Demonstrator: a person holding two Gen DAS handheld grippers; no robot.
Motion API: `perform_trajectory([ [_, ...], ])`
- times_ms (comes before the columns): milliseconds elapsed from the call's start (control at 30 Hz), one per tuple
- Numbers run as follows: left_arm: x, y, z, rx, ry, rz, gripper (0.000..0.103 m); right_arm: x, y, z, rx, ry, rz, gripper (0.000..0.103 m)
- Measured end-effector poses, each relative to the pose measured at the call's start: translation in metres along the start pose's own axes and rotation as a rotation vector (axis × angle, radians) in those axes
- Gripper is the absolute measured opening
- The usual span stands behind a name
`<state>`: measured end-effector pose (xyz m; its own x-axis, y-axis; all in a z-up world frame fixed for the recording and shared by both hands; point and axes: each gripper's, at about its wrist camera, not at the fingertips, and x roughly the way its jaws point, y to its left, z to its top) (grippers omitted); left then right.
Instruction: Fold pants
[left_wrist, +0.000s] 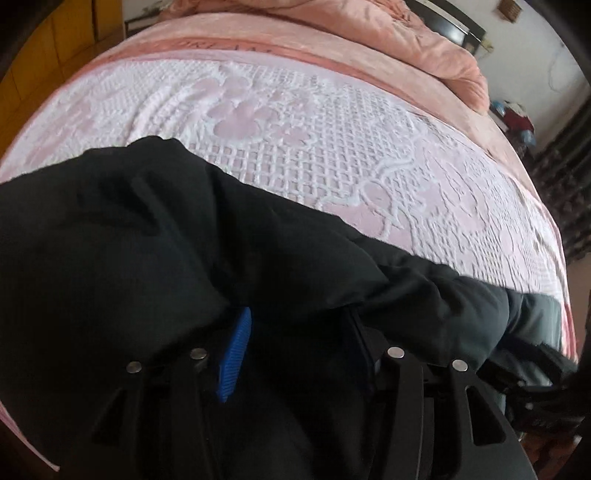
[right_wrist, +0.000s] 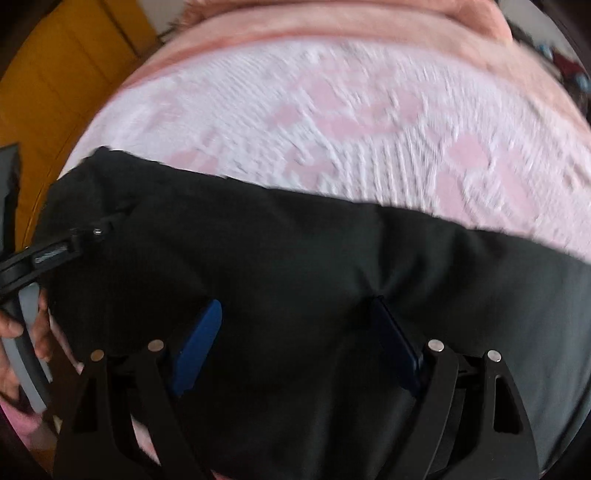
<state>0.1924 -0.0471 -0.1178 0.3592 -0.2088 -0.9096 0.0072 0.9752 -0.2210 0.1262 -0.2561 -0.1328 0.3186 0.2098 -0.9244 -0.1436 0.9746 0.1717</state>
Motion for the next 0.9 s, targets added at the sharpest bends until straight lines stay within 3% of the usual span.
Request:
perform_trajectory([
  [133, -0.024, 0.004, -0.006, -0.03, -0.038, -0.036, 0.05, -0.021, -0.001, -0.011, 0.007, -0.036, 0.013, 0.081],
  [267, -0.041, -0.005, -0.025, 0.009, -0.079, -0.051, 0.051, -0.046, -0.022, -0.03, 0.075, -0.095, 0.043, 0.081],
  [433, -0.008, -0.01, -0.03, 0.038, -0.051, 0.0, 0.056, -0.034, -0.042, -0.046, 0.132, -0.084, 0.032, 0.081],
  [500, -0.007, -0.015, -0.028, 0.061, -0.059, 0.024, 0.057, -0.037, -0.041, -0.048, 0.115, -0.091, 0.032, 0.081],
  [600, -0.017, -0.015, -0.029, 0.035, -0.062, -0.002, 0.057, -0.058, -0.051, -0.053, 0.141, -0.127, 0.056, 0.08],
  [767, -0.047, -0.032, -0.049, 0.06, -0.088, -0.067, 0.057, -0.115, -0.112, -0.087, 0.29, -0.227, 0.032, 0.081],
  [900, -0.055, -0.065, -0.067, 0.104, -0.049, -0.138, 0.058, -0.155, -0.182, -0.141, 0.496, -0.271, -0.047, 0.081],
])
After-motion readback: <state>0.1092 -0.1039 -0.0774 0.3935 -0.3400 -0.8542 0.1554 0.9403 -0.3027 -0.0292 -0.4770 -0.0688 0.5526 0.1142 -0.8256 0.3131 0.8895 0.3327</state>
